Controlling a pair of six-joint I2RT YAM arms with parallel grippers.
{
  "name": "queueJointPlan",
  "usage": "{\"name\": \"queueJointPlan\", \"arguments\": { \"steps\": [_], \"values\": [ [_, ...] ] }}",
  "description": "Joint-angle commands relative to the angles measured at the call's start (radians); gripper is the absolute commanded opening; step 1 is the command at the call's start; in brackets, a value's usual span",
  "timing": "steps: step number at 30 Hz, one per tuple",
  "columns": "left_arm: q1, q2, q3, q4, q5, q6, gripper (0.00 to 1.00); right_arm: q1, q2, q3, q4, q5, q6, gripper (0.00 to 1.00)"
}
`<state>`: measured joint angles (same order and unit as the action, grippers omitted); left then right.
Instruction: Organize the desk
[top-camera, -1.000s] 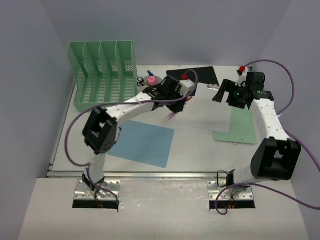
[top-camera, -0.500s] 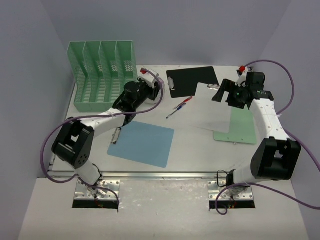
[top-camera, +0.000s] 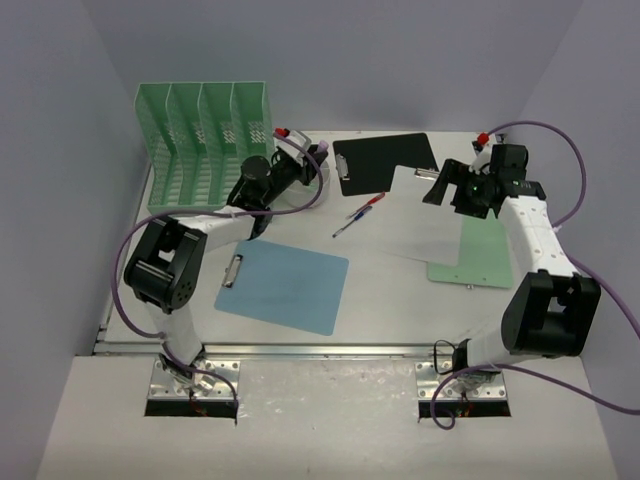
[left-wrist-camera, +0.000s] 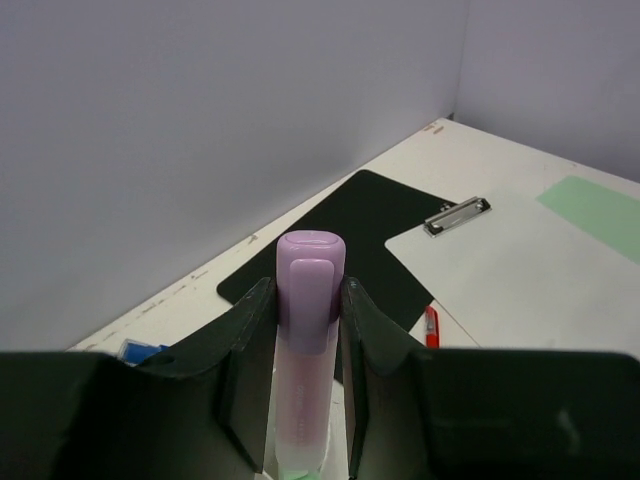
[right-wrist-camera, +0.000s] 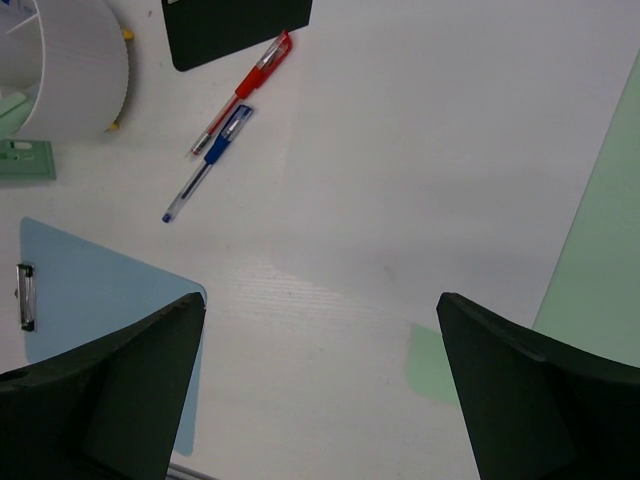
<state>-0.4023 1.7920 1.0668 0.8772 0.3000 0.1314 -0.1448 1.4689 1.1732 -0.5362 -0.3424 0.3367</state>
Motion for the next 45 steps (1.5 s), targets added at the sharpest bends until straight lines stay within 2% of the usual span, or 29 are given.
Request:
{"name": "queueJointPlan", "arguments": {
  "steps": [1, 13, 31, 32, 36, 38, 45],
  "values": [
    [0.003, 0.033, 0.051, 0.117, 0.073, -0.032, 0.00, -0.004, 0.011, 0.019, 0.019, -0.009, 0.002, 0.99],
    [0.003, 0.179, 0.128, 0.181, 0.042, -0.001, 0.00, -0.004, 0.037, 0.031, 0.013, -0.009, -0.002, 0.99],
    [0.003, 0.270, 0.177, 0.206, -0.030, 0.027, 0.02, -0.004, 0.051, 0.031, 0.016, -0.018, -0.007, 0.99],
    [0.002, 0.268, 0.177, 0.206, -0.032, 0.030, 0.04, -0.006, 0.051, 0.029, 0.016, -0.018, -0.007, 0.99],
    [0.003, 0.261, 0.177, 0.200, -0.038, 0.027, 0.44, -0.006, 0.056, 0.034, 0.016, -0.023, -0.007, 0.99],
    [0.003, 0.253, 0.174, 0.200, -0.045, 0.027, 0.50, -0.004, 0.057, 0.034, 0.015, -0.024, -0.007, 0.99],
    [0.003, 0.175, 0.188, 0.168, -0.062, 0.020, 0.55, -0.004, 0.045, 0.031, 0.018, -0.047, -0.010, 0.99]
  ]
}}
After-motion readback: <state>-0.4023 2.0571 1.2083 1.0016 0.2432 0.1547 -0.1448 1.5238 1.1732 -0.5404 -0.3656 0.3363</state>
